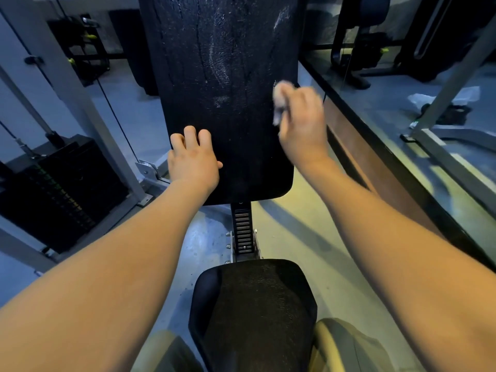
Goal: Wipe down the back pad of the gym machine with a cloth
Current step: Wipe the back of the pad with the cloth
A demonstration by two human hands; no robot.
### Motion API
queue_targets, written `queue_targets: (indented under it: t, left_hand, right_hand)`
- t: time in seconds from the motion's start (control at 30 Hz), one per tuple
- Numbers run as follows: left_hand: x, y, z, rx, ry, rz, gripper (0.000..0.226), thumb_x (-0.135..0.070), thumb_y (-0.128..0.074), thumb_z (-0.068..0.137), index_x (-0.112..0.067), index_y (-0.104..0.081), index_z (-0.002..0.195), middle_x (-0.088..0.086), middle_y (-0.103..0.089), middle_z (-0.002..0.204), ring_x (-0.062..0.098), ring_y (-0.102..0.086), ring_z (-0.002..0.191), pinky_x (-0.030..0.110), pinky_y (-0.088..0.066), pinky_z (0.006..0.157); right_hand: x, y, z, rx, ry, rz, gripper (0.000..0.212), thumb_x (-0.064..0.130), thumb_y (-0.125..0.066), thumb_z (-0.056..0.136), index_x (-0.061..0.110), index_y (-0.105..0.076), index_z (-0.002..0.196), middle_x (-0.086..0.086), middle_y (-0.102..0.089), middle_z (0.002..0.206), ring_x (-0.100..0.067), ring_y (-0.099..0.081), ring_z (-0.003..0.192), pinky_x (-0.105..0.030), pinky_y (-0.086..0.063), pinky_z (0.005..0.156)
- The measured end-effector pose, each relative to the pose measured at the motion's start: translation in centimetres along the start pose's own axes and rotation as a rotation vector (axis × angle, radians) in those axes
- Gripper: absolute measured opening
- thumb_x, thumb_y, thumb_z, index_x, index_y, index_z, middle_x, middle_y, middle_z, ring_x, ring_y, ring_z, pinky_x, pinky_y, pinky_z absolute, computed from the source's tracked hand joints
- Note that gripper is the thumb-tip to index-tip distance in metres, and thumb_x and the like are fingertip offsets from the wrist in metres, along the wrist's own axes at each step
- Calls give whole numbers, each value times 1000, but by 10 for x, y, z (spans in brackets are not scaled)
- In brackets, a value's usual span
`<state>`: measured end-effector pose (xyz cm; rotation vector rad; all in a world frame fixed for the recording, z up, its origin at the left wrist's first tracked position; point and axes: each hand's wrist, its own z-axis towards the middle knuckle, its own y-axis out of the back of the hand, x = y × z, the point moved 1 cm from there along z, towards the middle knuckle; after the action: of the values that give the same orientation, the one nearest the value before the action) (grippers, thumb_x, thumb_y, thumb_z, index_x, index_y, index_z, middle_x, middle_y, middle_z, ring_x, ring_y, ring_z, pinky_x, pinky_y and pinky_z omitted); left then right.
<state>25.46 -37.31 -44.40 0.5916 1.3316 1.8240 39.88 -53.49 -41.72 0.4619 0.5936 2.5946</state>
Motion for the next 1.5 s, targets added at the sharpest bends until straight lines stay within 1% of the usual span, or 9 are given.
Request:
queue_targets:
  t: [0.1,0.33,0.5,0.7,0.8,0.9,1.07,1.27,1.5]
  left_hand:
    - [1,0,0,0,4,4,55,-40,-62,97,-14,-32,136,13,-24,148,36,-29,129,44,-37,103]
    - [1,0,-1,3,-1,3,57,-42,-62,97,-14,-32,136,12,-25,147,35,-30,128,43,-38,102]
    - [1,0,0,1,-2,10,57,-43,-62,96,-14,-32,136,12,-25,146,35,-31,127,42,-39,100]
    - [1,-1,0,-3,-4,13,58,-43,-63,96,-14,-32,136,13,-25,147,35,-31,127,43,-39,100]
    - [2,-1,0,-8,-9,19,57,-43,-62,96,-14,-32,136,12,-26,146,35,-31,126,42,-39,100]
    - [1,-2,0,-9,-6,12,57,-43,-62,96,-14,-32,135,13,-26,145,36,-32,126,42,-39,100]
    - [3,-2,0,-10,-12,13,58,-43,-62,97,-14,-32,137,12,-25,147,35,-30,127,41,-38,101]
    - [2,-3,0,-5,-8,12,56,-43,-61,97,-15,-32,135,12,-25,146,35,-30,127,42,-38,101]
    - [3,-1,-1,-15,-19,6,55,-43,-61,97,-15,-32,134,12,-25,145,34,-31,126,41,-38,100]
  right_hand:
    - [2,-6,24,-52,-147,-18,39,4,-48,93,3,-62,130,-17,-58,107,-32,-52,94,-35,-42,81]
    - [6,-8,-16,250,279,-43,36,-6,-54,89,7,-64,121,-12,-55,101,-31,-46,87,-47,-48,66]
    - [1,-2,30,7,-32,-98,41,-3,-51,88,3,-63,126,-18,-59,108,-37,-52,91,-39,-43,76]
    - [20,-9,-12,245,278,-77,38,-3,-50,88,4,-64,123,-15,-57,107,-33,-47,91,-43,-48,67]
    - [-1,6,20,66,101,-87,31,-3,-52,86,6,-65,112,-16,-56,102,-35,-50,88,-44,-46,73]
    - [7,-5,29,-36,-94,-73,42,-3,-52,88,1,-64,128,-19,-59,107,-36,-52,90,-34,-39,78]
    - [13,-10,16,215,284,-108,36,-1,-49,92,4,-62,125,-17,-57,111,-37,-51,93,-48,-52,70]
    - [3,-1,29,28,18,-112,39,-3,-52,89,3,-63,127,-18,-58,109,-38,-53,93,-37,-40,80]
    - [12,-6,-13,309,405,-60,39,-2,-48,92,7,-64,126,-14,-59,108,-35,-50,92,-43,-50,72]
